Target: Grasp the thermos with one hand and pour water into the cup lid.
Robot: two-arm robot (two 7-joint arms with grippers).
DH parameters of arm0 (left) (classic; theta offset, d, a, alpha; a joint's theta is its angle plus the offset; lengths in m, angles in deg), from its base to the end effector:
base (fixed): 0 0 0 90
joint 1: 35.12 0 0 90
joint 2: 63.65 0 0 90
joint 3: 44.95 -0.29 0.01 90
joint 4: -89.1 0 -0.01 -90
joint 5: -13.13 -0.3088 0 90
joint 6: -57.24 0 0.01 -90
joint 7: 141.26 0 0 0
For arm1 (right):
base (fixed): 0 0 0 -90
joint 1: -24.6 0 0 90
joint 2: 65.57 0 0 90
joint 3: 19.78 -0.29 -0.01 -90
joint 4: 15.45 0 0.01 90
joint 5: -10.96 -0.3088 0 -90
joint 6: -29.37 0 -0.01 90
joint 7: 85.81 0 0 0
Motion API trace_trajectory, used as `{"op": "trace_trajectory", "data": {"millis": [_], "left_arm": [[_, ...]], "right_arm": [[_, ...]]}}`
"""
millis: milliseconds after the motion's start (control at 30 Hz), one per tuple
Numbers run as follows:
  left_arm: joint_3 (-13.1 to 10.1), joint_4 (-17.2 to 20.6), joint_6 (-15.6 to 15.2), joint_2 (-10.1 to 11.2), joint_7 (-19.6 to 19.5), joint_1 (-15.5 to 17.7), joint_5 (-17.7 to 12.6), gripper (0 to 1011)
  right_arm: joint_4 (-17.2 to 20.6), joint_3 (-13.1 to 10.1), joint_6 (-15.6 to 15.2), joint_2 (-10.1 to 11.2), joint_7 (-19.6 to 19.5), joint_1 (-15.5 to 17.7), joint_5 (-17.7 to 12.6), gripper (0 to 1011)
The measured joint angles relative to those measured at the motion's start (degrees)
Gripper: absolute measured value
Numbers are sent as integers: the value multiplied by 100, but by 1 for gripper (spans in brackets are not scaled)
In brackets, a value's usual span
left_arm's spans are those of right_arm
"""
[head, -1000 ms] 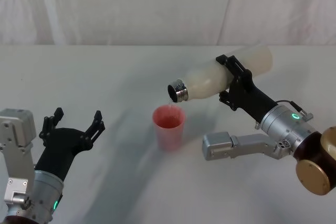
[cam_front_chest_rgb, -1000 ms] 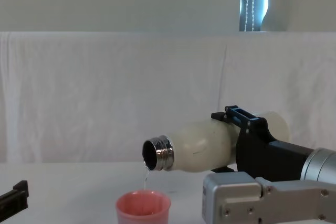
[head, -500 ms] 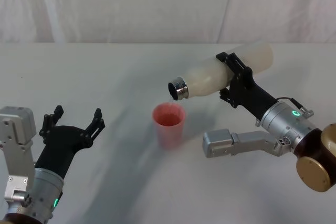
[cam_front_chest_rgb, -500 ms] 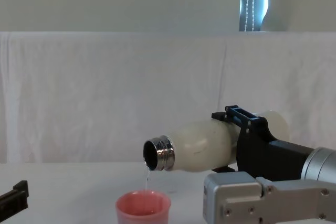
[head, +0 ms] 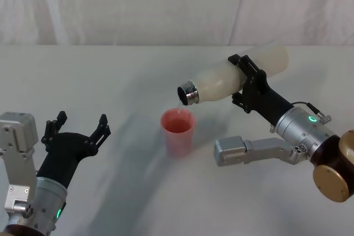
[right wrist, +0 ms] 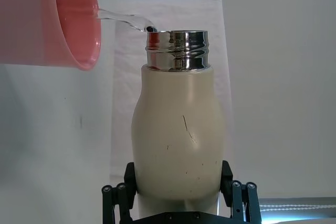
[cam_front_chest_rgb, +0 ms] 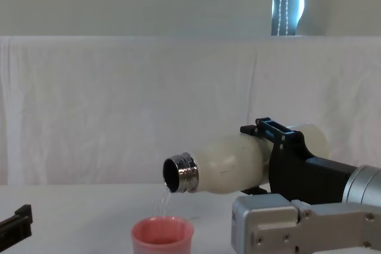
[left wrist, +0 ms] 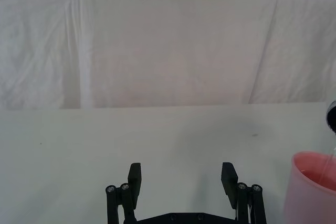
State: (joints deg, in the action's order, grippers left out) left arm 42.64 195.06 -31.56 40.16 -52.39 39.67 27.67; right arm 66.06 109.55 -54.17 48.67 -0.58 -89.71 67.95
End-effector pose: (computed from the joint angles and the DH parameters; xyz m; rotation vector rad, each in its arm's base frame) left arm 0.2530 0.0376 -0.2852 -0.0382 0.0137 1.4462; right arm 0.3926 0.0456 -0.2620 -0.6921 -1.4689 -0.7491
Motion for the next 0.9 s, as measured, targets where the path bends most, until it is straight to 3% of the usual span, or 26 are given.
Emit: {"op": "trace_trajectory", "data": {"millis": [900], "left_arm": [[0,0,0,0,0,0,0,1001]], "right_arm": [[0,-11,-9,-17,-51,16,15,951]]}}
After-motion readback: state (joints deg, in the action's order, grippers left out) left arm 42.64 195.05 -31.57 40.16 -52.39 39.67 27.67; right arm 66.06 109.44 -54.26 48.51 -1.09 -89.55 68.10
